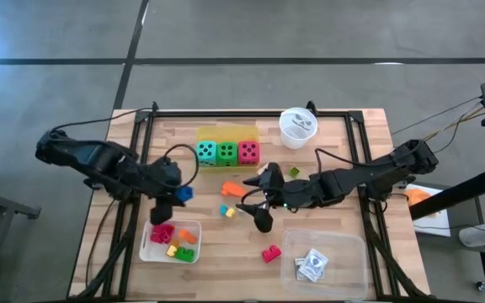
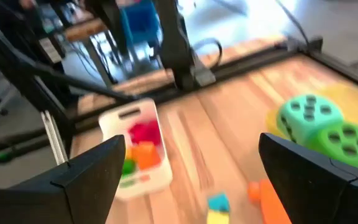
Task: Pick & Place Toys
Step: Put the blue game piece into the white bin
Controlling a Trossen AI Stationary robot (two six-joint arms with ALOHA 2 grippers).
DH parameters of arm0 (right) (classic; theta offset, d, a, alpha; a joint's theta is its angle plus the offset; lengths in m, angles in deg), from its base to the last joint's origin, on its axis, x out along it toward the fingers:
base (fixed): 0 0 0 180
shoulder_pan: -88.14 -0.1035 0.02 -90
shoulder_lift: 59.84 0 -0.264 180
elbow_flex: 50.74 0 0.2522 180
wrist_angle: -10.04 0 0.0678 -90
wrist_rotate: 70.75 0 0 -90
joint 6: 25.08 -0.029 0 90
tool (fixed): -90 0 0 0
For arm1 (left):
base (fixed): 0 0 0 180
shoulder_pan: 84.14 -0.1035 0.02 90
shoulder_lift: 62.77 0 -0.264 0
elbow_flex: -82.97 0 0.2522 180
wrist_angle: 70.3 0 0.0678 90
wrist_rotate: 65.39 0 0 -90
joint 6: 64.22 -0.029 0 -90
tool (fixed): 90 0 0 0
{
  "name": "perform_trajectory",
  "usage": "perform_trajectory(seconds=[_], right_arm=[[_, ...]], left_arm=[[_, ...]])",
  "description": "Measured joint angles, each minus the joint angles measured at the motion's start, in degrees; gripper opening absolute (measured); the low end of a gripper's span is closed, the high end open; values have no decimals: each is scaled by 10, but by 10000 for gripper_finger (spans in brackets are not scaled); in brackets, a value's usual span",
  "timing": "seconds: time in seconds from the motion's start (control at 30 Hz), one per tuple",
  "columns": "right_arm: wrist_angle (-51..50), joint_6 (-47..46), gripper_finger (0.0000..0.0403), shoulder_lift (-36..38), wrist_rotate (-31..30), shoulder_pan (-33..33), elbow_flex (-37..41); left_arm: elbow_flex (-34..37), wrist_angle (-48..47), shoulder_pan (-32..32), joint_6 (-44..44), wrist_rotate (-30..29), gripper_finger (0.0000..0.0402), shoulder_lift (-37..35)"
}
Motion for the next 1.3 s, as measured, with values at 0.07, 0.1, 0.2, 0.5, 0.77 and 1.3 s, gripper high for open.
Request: perform_trajectory(seconds=[0.07,0.1,0.2,0.5,0.77,1.3], right_arm=[[-33,-20,363,1,1,0,0],[-50,-30,363,1,1,0,0],[-102,-61,363,1,7,0,0],[-151,-111,363,1,6,-6,11],[-159,-113,363,1,4,-8,15],[-170,-111,363,1,3,-17,20]], left_arm=[[-13,-50,0,23,2,113,0],[-18,-72,0,34,3,113,-1],[-15,-128,0,50,23,113,0],[61,-200,19,41,59,113,0],[114,-156,82,0,69,113,28],[110,-38,216,-8,149,113,167]])
